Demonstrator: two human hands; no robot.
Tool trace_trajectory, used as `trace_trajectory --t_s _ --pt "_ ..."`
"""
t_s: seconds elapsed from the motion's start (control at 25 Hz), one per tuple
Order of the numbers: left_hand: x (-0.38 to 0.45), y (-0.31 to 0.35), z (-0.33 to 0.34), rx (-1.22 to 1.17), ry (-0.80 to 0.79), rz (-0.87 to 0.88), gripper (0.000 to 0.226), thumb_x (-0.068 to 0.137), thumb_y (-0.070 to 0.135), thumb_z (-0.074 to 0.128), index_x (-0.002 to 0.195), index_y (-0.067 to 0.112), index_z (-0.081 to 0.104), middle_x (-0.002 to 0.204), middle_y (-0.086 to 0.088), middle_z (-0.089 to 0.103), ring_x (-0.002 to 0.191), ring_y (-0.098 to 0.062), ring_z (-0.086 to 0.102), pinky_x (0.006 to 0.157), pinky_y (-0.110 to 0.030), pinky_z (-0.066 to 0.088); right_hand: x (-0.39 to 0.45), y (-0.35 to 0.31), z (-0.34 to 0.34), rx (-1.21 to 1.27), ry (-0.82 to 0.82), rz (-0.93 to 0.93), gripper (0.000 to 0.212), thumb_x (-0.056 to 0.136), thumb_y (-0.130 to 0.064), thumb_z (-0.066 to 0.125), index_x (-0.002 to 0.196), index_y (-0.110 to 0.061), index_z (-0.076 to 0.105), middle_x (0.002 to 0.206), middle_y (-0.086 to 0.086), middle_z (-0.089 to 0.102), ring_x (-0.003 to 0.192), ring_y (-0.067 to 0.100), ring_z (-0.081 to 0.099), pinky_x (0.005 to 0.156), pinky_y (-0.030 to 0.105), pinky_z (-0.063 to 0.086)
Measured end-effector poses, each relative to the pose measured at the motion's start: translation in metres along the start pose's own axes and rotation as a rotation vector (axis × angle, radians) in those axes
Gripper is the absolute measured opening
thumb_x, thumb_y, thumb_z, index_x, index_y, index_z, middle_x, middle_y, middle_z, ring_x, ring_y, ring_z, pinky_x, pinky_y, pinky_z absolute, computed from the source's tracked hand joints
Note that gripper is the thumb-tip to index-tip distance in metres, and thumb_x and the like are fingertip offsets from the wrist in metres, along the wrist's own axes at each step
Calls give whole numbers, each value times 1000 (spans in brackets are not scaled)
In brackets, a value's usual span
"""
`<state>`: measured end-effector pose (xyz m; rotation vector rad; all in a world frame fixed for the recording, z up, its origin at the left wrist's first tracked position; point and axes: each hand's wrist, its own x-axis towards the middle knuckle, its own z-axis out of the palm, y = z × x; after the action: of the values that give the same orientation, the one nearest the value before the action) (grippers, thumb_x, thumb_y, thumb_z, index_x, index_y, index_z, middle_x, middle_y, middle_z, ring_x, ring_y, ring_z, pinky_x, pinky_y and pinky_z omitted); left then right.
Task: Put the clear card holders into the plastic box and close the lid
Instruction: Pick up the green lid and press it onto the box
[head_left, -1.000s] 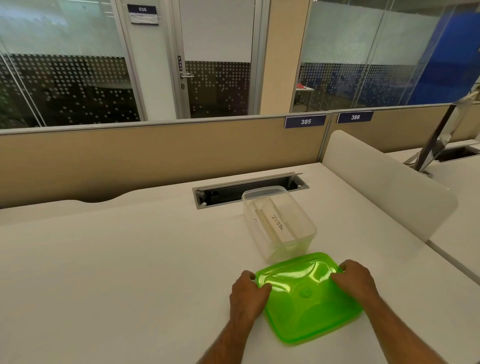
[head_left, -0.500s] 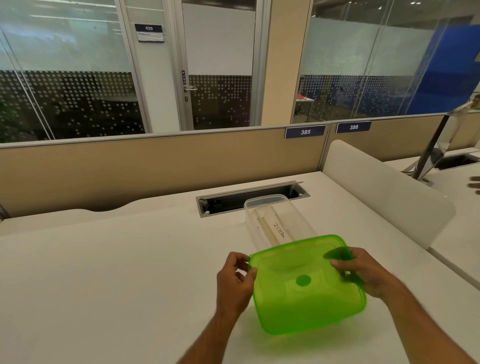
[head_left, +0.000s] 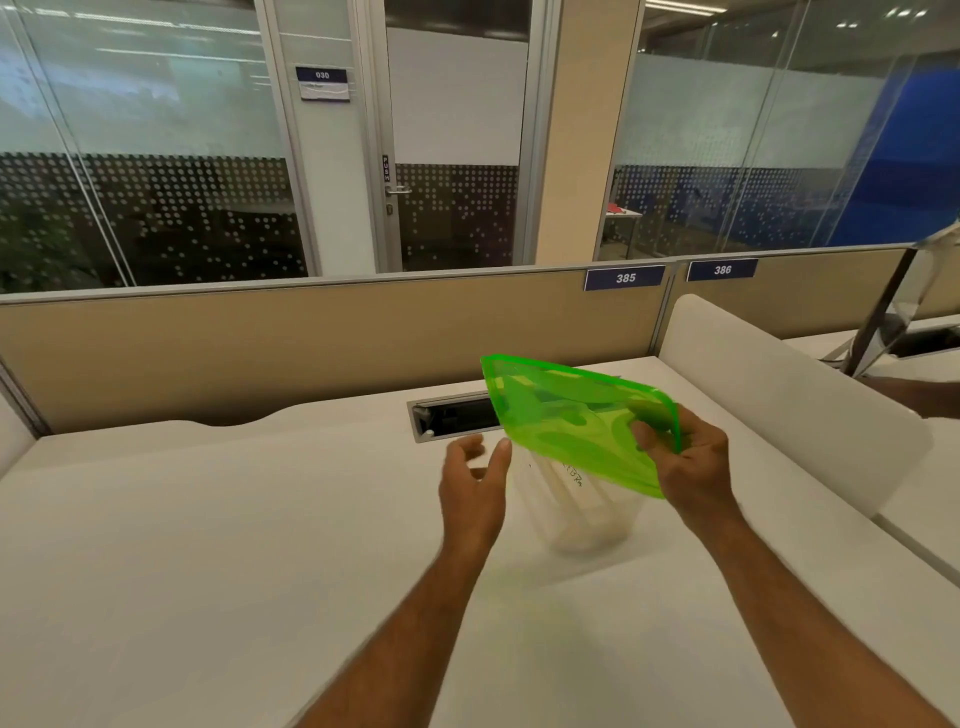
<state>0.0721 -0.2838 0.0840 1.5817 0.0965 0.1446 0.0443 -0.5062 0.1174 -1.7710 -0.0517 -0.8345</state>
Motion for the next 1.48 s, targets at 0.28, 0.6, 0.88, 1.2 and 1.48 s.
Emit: trace_trajectory --t_s 0.28,0.6,0.88,1.2,1.48 --pt "-11 14 28 -562 -376 -475 42 87 38 70 120 14 61 108 -12 75 94 -31 74 78 -38 61 -12 23 17 -824 -283 -841 51 70 8 63 117 -11 71 104 12 72 91 31 64 72 38 53" --pt "2 -7 35 -517 -251 -464 36 89 -2 62 123 10 58 111 -18 72 86 -30 72 63 -36 60 -15 45 10 -940 -630 -657 69 80 -58 67 135 -17 57 137 7 57 123 28 53 103 44 44" --pt "26 -16 36 -433 -203 -451 28 92 -1 57 105 24 64 95 -2 73 79 -20 70 55 -30 58 13 62 18 -481 -510 146 70 92 -57 40 151 -21 32 159 2 25 148 16 18 119 32 14" --pt "51 -28 30 -398 -273 -433 30 93 8 55 122 13 63 94 -12 75 73 -22 67 61 -30 53 49 78 37 253 44 887 33 97 -25 55 121 -3 61 103 14 68 96 34 64 89 48 52" --pt "41 -35 49 -744 -263 -497 43 74 46 71 109 20 71 105 -11 75 92 -24 70 82 -39 55 34 66 58 681 96 1049 11 91 -1 58 98 -7 63 75 9 76 64 19 74 53 28 59"
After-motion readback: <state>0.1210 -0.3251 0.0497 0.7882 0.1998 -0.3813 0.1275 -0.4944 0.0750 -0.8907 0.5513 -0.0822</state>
